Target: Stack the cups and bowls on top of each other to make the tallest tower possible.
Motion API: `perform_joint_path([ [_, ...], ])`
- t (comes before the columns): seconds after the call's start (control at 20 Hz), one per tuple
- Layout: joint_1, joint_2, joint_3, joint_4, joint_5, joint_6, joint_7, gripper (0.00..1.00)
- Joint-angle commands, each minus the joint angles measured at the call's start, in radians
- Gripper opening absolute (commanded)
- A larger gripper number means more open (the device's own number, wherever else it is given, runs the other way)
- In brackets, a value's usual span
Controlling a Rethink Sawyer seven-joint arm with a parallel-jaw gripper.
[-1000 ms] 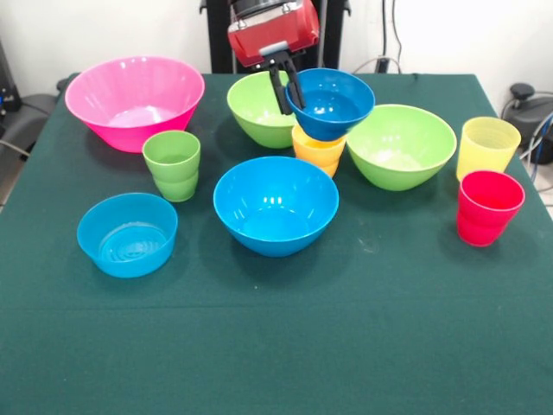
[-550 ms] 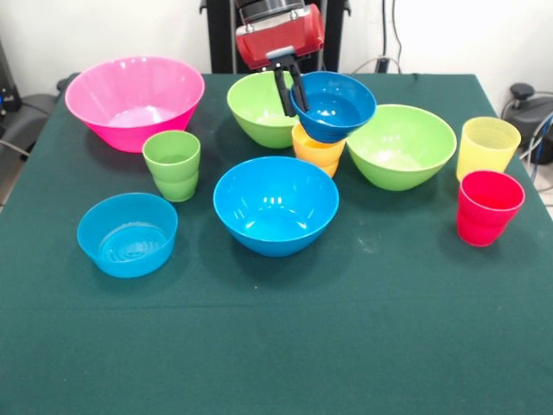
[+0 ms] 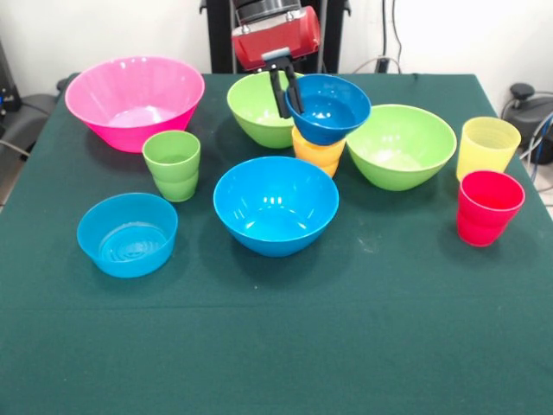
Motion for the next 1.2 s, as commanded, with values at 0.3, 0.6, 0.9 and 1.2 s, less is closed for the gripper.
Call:
perform_joint_path([
  [0.3,0.021,0.049,-0.036,-0.081,-0.097,-0.036,-0.011,0.0],
  [0.6,0.036,0.061,-0.051,-0.088,-0.096,-0.057,0.0,0.0],
  [0.9,0.046,0.055,-0.06,-0.083,-0.092,-0.062,0.007,0.0],
  [1.2,0.036,0.011,-0.038,-0.032,-0.068,-0.039,0.02,0.0],
])
